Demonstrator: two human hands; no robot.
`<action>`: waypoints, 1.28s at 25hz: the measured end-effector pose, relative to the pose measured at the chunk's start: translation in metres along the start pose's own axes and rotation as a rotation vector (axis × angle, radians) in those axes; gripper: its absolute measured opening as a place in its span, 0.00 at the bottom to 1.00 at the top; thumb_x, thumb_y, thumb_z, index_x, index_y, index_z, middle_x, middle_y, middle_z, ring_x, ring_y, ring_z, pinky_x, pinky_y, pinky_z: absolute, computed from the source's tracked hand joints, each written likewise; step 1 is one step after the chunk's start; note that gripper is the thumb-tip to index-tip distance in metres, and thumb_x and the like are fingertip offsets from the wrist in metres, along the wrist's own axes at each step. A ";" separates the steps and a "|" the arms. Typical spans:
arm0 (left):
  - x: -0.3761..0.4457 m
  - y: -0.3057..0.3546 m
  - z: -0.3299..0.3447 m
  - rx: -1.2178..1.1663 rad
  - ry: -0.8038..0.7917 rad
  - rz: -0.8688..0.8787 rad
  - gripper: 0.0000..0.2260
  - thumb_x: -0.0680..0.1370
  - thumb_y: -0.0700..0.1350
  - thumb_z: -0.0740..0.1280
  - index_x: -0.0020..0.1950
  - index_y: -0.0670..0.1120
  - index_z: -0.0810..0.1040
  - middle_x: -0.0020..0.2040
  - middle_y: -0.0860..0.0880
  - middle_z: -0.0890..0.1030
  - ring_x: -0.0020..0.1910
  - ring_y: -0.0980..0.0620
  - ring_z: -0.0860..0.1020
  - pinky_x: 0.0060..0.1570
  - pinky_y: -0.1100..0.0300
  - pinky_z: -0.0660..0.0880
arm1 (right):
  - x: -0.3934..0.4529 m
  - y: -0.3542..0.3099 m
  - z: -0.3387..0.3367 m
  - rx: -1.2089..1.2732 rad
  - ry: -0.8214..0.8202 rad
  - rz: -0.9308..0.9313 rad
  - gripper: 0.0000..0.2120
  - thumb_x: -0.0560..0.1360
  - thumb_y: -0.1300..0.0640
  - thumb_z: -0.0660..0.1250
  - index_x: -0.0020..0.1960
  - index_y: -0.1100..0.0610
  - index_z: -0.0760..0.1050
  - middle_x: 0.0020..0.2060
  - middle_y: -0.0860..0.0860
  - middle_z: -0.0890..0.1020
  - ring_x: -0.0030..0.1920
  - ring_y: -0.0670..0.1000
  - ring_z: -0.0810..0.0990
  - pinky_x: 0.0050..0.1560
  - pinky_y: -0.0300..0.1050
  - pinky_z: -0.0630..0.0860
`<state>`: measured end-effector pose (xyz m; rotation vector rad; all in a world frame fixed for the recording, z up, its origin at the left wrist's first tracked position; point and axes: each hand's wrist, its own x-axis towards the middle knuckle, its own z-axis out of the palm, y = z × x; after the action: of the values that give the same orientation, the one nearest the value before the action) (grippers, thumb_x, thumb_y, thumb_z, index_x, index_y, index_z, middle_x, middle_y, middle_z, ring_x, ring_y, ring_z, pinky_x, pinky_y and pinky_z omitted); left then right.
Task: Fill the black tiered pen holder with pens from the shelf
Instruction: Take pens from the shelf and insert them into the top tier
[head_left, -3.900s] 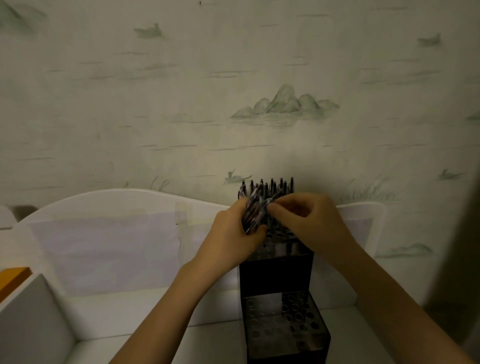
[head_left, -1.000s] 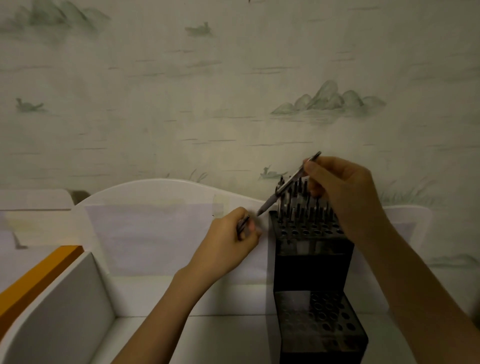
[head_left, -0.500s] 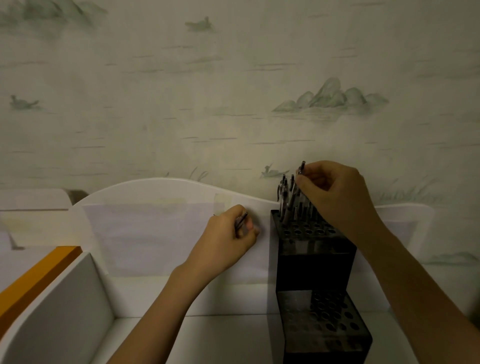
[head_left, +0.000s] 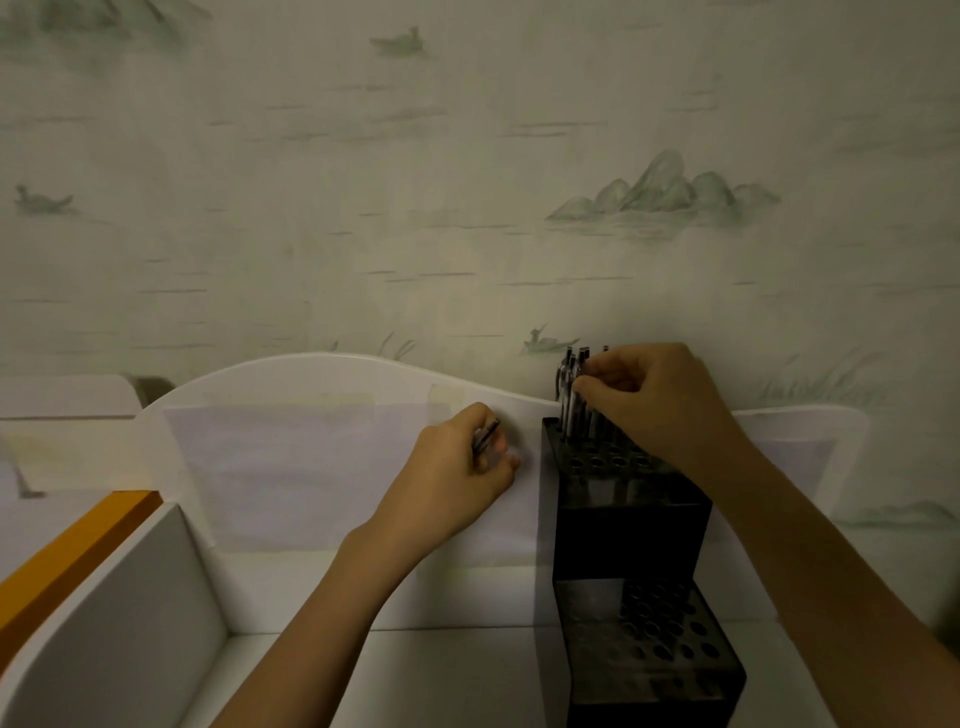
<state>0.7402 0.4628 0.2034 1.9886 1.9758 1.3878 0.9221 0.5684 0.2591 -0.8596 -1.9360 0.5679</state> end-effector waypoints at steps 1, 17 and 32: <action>0.000 0.001 0.000 -0.002 0.003 0.002 0.08 0.73 0.43 0.72 0.42 0.48 0.73 0.29 0.56 0.72 0.30 0.61 0.71 0.31 0.74 0.66 | 0.001 0.000 -0.001 -0.005 -0.008 0.019 0.08 0.72 0.54 0.75 0.50 0.54 0.84 0.33 0.39 0.81 0.37 0.38 0.81 0.42 0.31 0.75; -0.007 0.018 0.008 -0.039 -0.060 0.007 0.14 0.73 0.43 0.71 0.40 0.57 0.68 0.29 0.59 0.76 0.27 0.62 0.73 0.28 0.72 0.66 | -0.055 -0.012 0.026 0.192 -0.201 -0.193 0.05 0.70 0.53 0.76 0.45 0.47 0.83 0.31 0.40 0.80 0.29 0.43 0.73 0.32 0.35 0.72; -0.009 0.025 0.006 0.001 -0.091 -0.001 0.12 0.73 0.39 0.70 0.40 0.51 0.68 0.27 0.56 0.70 0.27 0.60 0.70 0.29 0.70 0.66 | -0.038 -0.002 -0.010 0.569 -0.009 0.014 0.05 0.75 0.57 0.70 0.49 0.58 0.81 0.40 0.50 0.86 0.41 0.49 0.85 0.44 0.39 0.81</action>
<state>0.7655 0.4540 0.2085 2.0126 1.9393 1.2725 0.9431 0.5386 0.2439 -0.5029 -1.6431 1.0644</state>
